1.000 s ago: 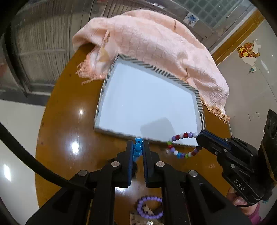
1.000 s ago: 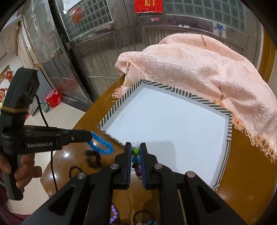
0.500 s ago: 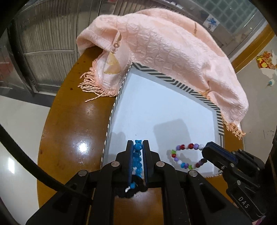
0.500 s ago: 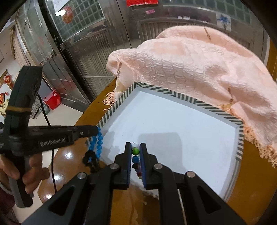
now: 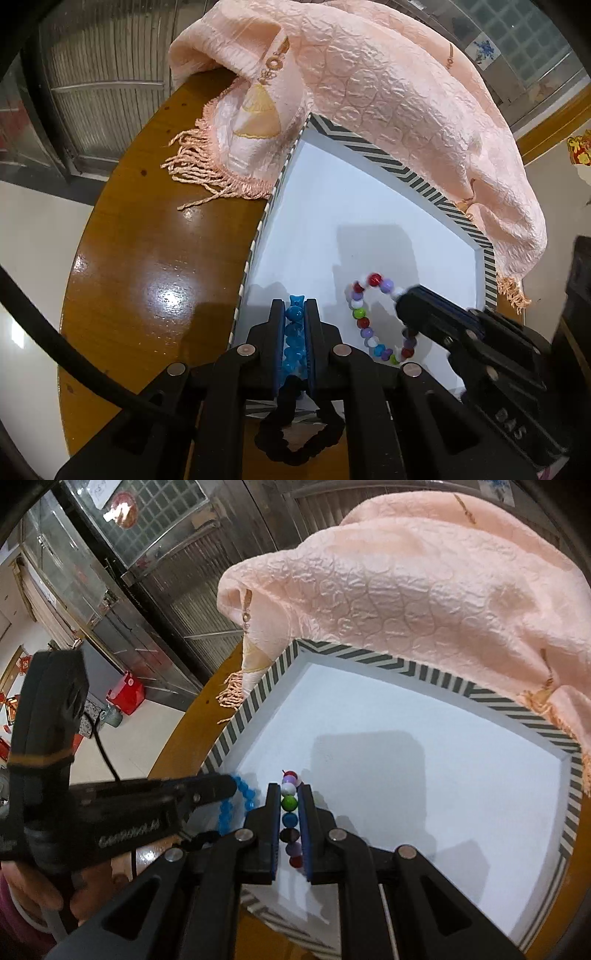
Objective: Organize jewelry
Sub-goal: 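Lower both bracelets into the tray and open both grippers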
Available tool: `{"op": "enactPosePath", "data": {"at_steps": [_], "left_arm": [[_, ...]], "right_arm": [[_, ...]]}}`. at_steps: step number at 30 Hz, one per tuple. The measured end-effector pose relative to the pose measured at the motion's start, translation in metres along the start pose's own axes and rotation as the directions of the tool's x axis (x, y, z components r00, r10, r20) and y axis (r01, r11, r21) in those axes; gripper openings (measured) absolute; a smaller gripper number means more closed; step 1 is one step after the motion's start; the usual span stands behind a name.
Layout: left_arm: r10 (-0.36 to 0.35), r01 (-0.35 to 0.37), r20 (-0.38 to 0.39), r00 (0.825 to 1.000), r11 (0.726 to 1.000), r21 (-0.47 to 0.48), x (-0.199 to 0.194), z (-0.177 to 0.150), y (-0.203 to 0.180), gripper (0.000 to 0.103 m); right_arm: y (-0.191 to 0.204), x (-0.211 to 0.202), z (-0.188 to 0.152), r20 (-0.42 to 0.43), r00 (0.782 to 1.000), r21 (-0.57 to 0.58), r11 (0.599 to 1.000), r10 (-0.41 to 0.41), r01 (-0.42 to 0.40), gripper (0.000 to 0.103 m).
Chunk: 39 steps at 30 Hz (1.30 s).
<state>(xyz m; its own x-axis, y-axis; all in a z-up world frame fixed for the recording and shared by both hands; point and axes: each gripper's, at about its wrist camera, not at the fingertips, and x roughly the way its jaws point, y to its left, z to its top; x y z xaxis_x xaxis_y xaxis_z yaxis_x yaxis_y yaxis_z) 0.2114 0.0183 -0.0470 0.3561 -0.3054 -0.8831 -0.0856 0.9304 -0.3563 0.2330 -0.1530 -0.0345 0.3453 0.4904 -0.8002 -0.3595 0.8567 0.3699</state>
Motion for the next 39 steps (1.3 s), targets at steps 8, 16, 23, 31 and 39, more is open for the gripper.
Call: {"op": "enactPosePath", "data": {"at_steps": [8, 16, 23, 31, 39], "left_arm": [[0.012, -0.012, 0.011, 1.000, 1.000, -0.023, 0.003, 0.003, 0.010, 0.009], [0.031, -0.030, 0.020, 0.999, 0.999, -0.019, 0.004, 0.004, 0.008, 0.009], [0.007, -0.006, 0.024, 1.000, 0.999, -0.045, 0.001, 0.003, 0.012, 0.013], [-0.026, 0.027, 0.030, 0.999, 0.999, -0.032, -0.021, -0.007, 0.010, 0.031], [-0.031, 0.031, 0.035, 0.999, 1.000, 0.001, -0.052, -0.057, 0.024, 0.031]], "right_arm": [[-0.009, 0.029, 0.013, -0.029, 0.999, 0.064, 0.998, 0.025, -0.023, 0.010], [-0.018, 0.050, 0.020, -0.035, 0.999, 0.094, 0.995, -0.016, 0.019, 0.010], [-0.042, 0.039, 0.011, -0.036, 0.998, 0.149, 0.987, -0.059, 0.064, 0.025], [-0.020, 0.014, -0.006, -0.065, 0.997, 0.086, 0.995, 0.050, -0.044, 0.034], [0.009, 0.010, -0.027, -0.084, 0.994, 0.031, 0.997, 0.076, -0.074, 0.034]]}}
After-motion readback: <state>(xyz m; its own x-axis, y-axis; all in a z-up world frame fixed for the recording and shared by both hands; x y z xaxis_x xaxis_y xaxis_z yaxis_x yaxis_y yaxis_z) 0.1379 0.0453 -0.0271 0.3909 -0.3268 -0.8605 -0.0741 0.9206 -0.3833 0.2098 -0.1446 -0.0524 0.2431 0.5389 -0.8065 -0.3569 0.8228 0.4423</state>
